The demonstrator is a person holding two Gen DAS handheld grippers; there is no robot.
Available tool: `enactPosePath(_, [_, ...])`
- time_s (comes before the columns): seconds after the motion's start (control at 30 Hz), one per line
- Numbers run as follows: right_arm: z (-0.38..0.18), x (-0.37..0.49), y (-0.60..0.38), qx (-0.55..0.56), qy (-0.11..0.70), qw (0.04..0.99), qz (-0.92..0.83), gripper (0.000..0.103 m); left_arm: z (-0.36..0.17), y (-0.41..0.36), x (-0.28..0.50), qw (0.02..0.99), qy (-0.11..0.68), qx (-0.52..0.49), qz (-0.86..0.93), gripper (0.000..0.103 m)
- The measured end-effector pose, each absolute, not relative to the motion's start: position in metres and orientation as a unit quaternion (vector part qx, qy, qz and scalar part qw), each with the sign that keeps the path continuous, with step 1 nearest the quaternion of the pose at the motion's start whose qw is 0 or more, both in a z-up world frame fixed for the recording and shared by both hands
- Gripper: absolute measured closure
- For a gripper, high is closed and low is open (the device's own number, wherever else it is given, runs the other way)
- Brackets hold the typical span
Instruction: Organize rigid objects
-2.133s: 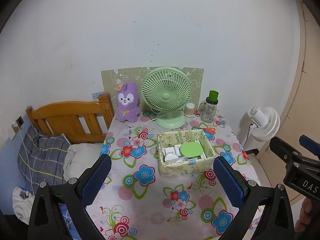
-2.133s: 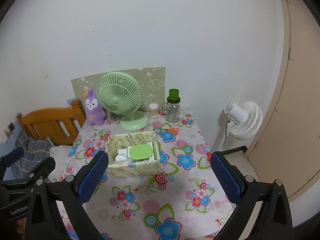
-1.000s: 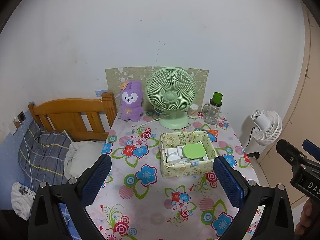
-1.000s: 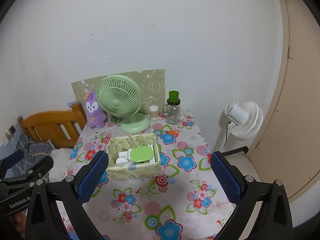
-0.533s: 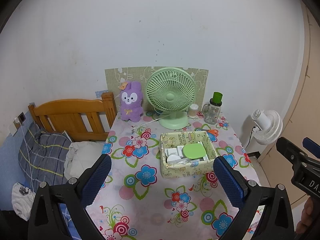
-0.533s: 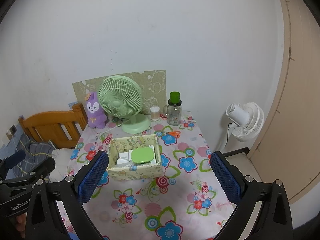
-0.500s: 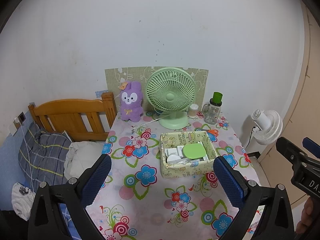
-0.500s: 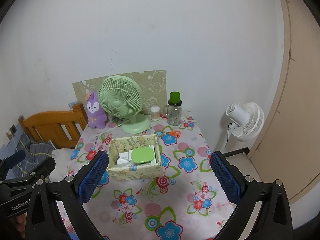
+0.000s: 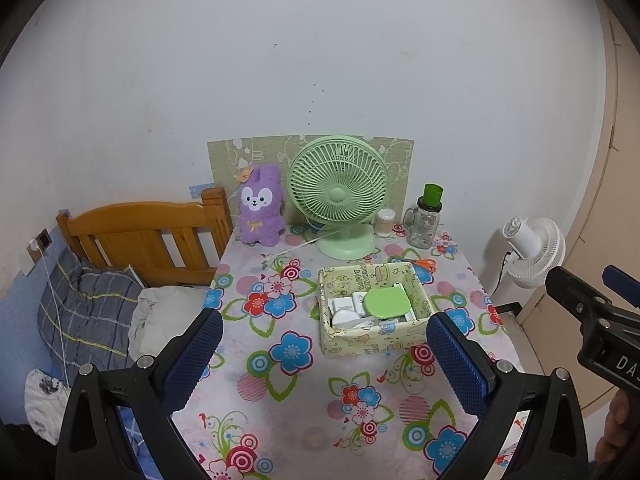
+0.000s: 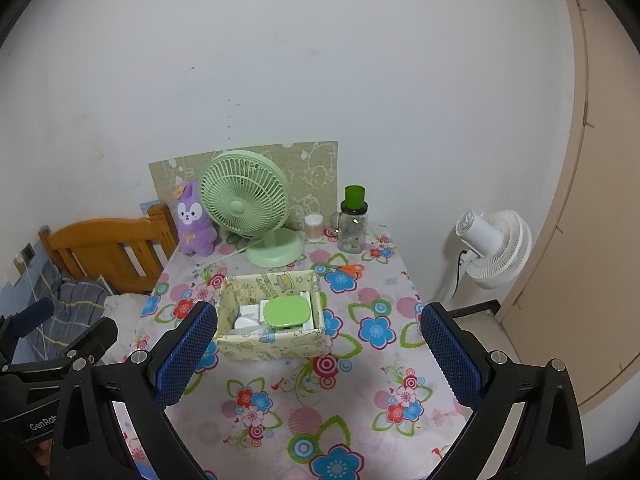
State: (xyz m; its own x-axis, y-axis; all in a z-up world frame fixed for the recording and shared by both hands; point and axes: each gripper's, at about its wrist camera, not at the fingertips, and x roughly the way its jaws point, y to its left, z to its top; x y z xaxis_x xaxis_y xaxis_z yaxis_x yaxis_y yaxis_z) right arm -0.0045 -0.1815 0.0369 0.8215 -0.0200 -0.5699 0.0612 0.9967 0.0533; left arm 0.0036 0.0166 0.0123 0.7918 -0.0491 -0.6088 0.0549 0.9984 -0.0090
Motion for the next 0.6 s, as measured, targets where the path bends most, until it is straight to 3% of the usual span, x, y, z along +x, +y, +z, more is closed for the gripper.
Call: enactPosePath(0.6, [0.0362,0.0001,-0.1809,0.030,0.299,0.954,-0.007,0.000,0.0118,0.0222,0.0028,0.947,0.320,-0.011,-0.015,0.000])
